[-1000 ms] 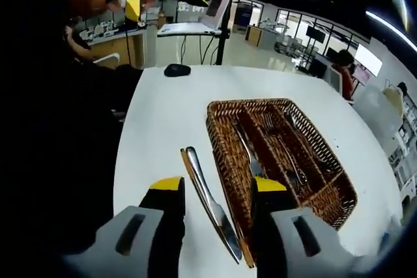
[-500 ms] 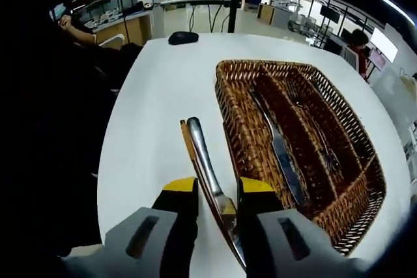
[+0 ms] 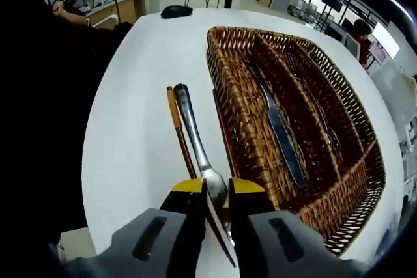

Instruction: Arrange the knives, forks, and spoons in their matching storage slots by inserting each utensil handle-first until every utensil is classified and aligned in the correct compartment

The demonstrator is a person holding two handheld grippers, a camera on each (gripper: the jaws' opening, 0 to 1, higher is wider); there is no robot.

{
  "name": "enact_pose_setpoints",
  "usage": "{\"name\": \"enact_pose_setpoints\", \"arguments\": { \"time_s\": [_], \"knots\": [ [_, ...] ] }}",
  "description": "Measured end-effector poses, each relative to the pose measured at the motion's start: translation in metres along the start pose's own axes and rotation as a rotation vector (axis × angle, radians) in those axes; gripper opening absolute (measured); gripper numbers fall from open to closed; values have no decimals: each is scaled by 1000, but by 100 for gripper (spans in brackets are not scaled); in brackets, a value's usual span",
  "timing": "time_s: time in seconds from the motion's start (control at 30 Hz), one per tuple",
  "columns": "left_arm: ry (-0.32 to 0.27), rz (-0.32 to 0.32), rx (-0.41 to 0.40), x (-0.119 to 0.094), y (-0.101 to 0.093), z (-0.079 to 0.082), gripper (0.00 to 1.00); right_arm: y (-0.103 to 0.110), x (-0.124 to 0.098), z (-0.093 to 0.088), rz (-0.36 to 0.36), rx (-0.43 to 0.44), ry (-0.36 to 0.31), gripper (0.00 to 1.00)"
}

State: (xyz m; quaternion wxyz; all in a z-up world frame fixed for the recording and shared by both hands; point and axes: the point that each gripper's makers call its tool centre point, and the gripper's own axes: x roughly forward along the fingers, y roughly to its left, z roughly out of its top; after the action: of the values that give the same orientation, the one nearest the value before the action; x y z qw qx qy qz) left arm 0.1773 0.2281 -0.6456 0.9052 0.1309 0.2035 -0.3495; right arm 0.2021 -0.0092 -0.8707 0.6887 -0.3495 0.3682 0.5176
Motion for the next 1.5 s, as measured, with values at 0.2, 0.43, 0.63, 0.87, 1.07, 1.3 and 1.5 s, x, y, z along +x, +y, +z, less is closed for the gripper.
{"name": "enact_pose_setpoints", "arguments": {
  "time_s": [0.2,0.43,0.63,0.87,1.07,1.3,1.5],
  "knots": [
    [-2,-15,9,5,-2,1,100,-3,-2,-12,6,-17,46,9],
    [23,-40,29,11,-10,-5,100,13,-5,-17,82,-37,57,10],
    [18,-47,32,13,-11,-2,99,6,-14,-33,70,-21,81,16],
    [16,-50,35,14,-11,-1,99,9,-13,-33,107,10,75,9],
    [24,-74,58,21,-19,1,99,11,-13,-33,109,-19,145,7],
    [55,-145,112,40,-37,-2,92,11,-24,-27,111,-30,175,7],
    [108,-300,221,85,-81,-19,78,12,-29,-27,106,-49,209,6]
  ]
}}
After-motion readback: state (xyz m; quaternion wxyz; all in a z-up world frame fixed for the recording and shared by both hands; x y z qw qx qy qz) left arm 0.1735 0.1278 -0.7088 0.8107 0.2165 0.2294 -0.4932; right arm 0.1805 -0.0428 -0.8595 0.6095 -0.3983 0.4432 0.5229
